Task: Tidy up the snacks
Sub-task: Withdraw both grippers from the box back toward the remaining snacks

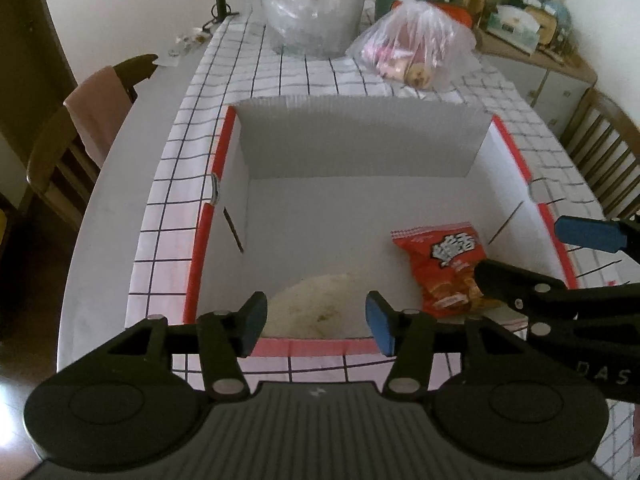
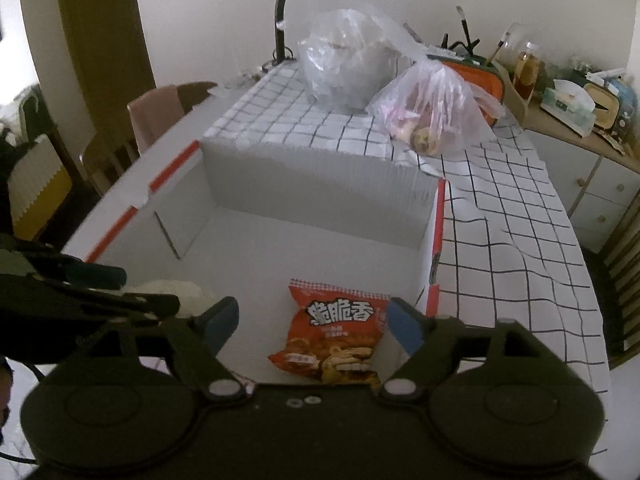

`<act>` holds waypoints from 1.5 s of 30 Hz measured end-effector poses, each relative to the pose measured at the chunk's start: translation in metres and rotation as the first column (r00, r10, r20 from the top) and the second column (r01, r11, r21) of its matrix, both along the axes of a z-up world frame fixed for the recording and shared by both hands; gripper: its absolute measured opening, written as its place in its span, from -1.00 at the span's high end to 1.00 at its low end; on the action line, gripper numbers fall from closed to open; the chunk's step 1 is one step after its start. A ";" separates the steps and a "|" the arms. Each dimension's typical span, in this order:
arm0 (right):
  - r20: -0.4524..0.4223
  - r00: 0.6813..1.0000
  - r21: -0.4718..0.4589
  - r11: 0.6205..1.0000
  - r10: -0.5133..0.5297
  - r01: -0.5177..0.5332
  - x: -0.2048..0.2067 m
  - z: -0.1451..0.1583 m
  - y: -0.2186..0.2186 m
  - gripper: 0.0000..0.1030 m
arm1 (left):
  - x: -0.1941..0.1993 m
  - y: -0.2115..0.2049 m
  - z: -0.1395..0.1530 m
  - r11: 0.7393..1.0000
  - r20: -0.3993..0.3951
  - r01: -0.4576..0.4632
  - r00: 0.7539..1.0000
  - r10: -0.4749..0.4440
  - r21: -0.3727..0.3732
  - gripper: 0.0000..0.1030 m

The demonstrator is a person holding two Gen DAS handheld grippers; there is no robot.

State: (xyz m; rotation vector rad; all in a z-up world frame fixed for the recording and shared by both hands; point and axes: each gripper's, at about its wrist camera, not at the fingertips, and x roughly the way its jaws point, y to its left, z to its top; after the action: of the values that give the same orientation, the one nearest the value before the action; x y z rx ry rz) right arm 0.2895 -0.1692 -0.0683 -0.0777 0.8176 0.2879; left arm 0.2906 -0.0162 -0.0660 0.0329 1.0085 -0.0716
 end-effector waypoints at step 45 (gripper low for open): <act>0.007 0.996 0.067 0.994 -0.087 0.086 -0.153 0.013 -0.047 -0.99 | -0.159 0.042 0.032 0.993 0.133 -0.015 0.991 0.030 -0.115 -0.54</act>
State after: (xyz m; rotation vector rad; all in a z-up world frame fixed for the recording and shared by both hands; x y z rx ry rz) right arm 0.1366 -0.2166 -0.0556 0.0183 0.7986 0.2327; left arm 0.1312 0.0261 -0.0343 -0.0769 0.8687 -0.1050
